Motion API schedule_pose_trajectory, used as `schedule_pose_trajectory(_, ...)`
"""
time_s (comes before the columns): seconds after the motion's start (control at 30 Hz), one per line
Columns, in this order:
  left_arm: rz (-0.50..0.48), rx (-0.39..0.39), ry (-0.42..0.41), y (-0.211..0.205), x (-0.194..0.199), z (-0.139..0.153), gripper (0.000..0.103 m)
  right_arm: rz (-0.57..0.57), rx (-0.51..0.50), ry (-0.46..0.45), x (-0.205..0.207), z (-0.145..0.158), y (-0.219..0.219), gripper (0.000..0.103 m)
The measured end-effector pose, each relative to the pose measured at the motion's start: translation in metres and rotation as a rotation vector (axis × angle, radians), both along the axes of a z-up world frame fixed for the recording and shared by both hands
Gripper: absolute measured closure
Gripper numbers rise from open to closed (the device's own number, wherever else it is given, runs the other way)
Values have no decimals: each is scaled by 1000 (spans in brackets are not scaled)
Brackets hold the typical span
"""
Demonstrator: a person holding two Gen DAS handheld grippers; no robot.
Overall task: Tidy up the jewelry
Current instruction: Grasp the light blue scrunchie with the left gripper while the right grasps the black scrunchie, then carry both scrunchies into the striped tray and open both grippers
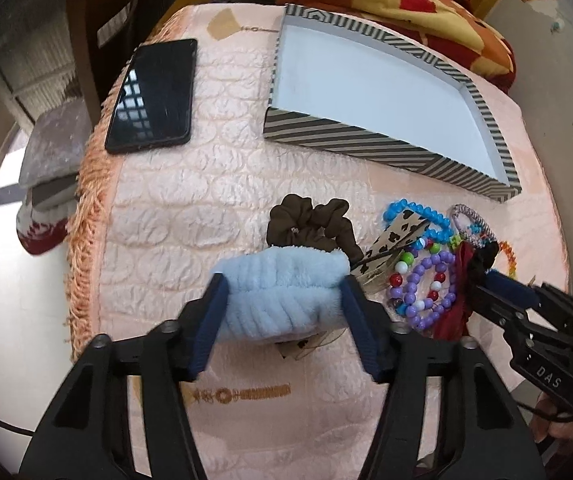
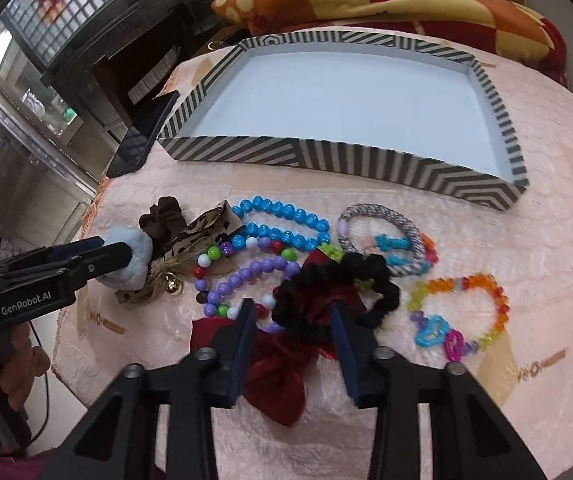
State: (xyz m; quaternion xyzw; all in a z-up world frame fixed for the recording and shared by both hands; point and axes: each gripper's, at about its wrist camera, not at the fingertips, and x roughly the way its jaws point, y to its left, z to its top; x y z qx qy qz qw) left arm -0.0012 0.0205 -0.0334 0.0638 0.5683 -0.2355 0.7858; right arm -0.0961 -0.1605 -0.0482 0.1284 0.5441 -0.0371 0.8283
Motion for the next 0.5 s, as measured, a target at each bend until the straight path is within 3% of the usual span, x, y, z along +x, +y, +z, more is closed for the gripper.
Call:
schedule_pose_trajectory(0.03, -1, 0, -2, 0, 0, 0, 61, -13, 8, 12, 0, -4, -3, 94)
schedule_pose_trajectory(0.17, 3, -3, -6, 2, 2, 1, 77, -58, 105, -34, -8, 1, -17, 98)
schedule_pose_trajectory(0.3, 32, -17, -23, 11, 4, 13, 80, -75, 193, -113, -22, 28, -34, 99)
schedule_pose_trajectory(0.5, 49, -68, -52, 21, 6, 45, 80, -87, 191, -200, -29, 63, -45, 99)
